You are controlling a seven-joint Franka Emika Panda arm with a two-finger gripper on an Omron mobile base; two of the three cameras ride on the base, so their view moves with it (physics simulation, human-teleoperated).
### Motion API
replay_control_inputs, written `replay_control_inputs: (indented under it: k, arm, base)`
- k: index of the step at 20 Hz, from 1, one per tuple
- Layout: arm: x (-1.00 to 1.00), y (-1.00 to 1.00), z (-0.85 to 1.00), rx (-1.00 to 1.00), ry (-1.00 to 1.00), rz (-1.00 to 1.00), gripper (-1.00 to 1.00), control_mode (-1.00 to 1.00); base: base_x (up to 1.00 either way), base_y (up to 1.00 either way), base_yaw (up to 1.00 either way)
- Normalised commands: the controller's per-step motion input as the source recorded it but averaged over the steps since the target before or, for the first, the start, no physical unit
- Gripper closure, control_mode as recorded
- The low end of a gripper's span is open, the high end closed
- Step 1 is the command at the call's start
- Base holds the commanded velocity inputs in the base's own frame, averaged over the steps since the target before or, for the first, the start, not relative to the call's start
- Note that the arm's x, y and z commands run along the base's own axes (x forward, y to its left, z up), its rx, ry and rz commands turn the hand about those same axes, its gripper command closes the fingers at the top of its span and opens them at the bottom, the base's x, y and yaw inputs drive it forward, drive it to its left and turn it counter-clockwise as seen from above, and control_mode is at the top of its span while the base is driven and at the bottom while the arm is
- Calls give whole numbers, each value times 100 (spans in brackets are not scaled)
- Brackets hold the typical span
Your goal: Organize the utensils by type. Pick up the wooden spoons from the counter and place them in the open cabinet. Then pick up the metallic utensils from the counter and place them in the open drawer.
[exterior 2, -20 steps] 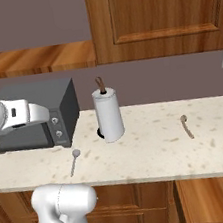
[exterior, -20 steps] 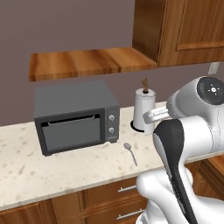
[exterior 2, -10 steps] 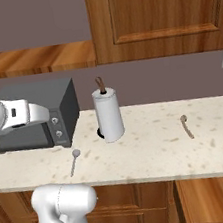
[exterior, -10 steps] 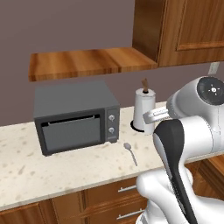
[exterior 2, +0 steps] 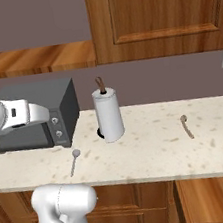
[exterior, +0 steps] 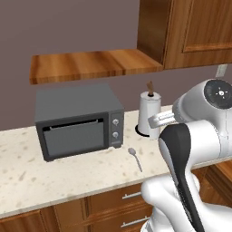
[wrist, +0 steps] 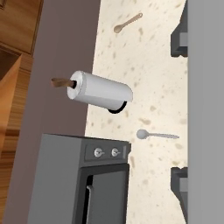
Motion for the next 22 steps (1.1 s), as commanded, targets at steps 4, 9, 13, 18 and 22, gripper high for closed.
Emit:
replay_control_inputs:
  k: [4,9,13,18,22]
  arm:
    - [0,0,0,0,0,0,-100,100]
    - [0,0,0,0,0,0,-100,100]
    - [0,0,0,0,0,0,-100,100]
    - [0,0,0,0,0,0,-100,100]
    - [0,0,0,0,0,0,-100,100]
  base:
    - [1,0,0]
    - [12,-29,0]
    - [9,-49,0]
    - [9,-46,0]
    - [9,-23,0]
